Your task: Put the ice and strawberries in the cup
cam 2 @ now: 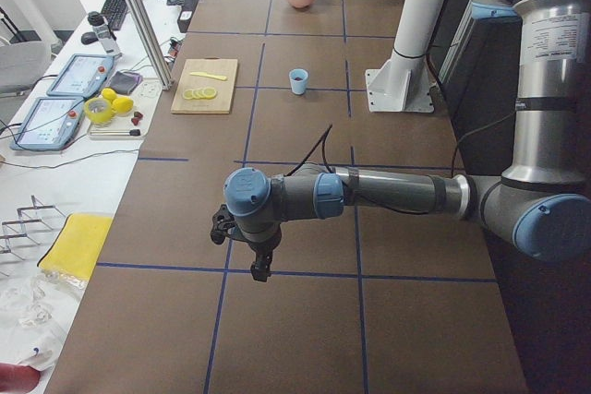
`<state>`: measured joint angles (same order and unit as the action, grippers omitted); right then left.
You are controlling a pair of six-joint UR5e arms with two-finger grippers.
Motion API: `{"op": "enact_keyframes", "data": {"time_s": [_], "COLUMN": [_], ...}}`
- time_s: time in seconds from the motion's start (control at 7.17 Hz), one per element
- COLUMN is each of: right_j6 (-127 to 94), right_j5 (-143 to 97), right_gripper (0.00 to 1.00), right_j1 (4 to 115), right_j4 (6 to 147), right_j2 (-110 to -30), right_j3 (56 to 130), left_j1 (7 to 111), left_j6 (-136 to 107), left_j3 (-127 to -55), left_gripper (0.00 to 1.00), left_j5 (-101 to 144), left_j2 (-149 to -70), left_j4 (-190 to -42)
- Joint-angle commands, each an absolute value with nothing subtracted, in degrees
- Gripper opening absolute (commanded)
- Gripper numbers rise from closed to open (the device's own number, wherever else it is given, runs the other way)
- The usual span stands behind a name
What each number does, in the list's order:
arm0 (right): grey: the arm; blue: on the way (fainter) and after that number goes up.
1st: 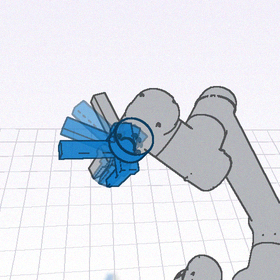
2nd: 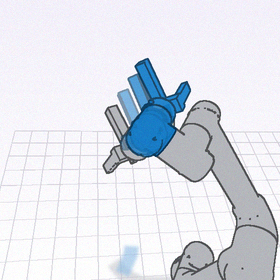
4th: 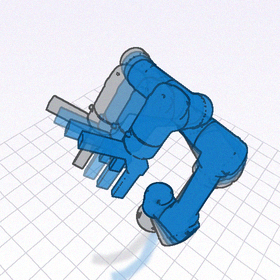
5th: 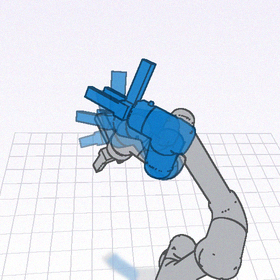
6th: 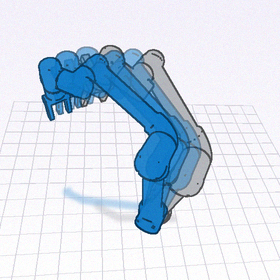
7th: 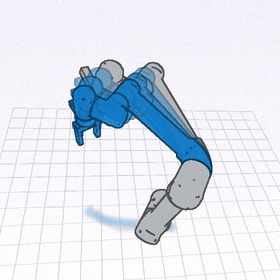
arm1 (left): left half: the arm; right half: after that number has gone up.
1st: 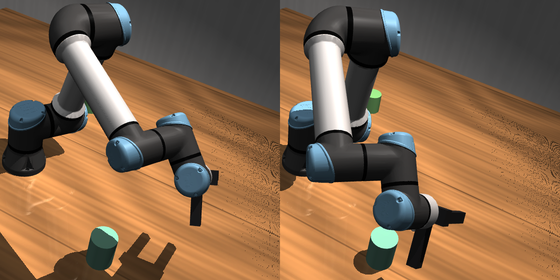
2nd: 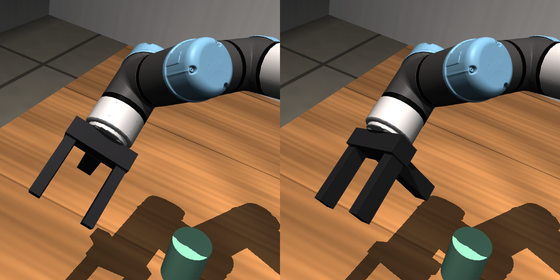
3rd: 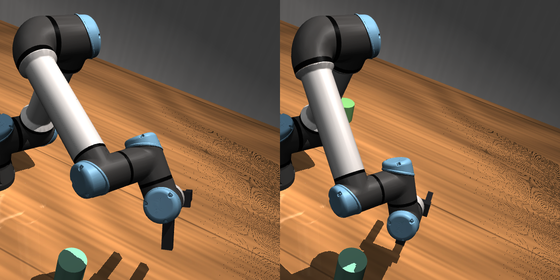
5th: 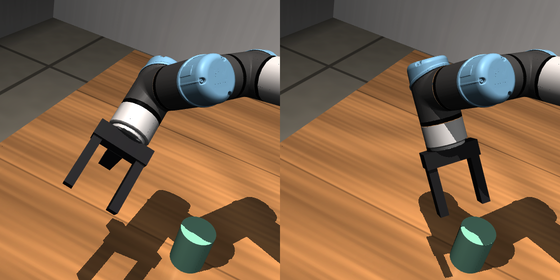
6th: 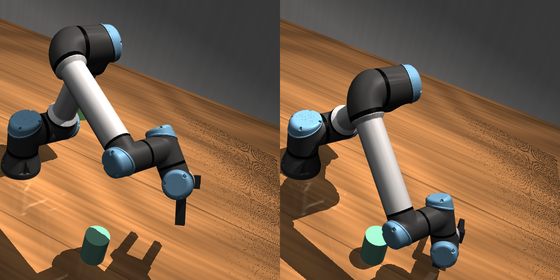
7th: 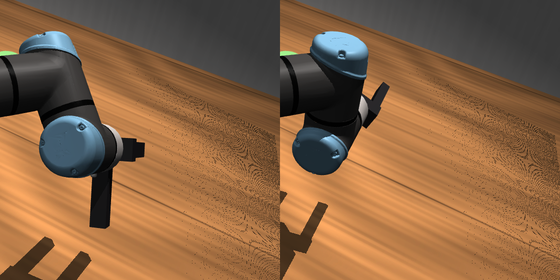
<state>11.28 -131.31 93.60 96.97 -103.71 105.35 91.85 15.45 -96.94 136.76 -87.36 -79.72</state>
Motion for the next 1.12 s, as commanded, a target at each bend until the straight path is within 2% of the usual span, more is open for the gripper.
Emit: {"op": "enact_keyframes", "data": {"time_s": [0.0, 0.98], "right_j6": [11.25, 11.16], "right_j5": [-131.31, -131.48], "right_gripper": [0.99, 0.99], "right_j1": [93.60, 93.60], "right_j4": [97.03, 97.03], "right_j2": [-103.71, -103.89], "right_j3": [105.38, 105.29], "left_j1": [91.85, 91.93], "left_j6": [15.38, 15.29], "left_j3": [-96.77, -96.68], "left_gripper": [1.00, 1.00], "left_j5": [136.67, 136.67], "left_j2": [-86.84, -86.22], "left_j4": [-79.72, -79.72]}}
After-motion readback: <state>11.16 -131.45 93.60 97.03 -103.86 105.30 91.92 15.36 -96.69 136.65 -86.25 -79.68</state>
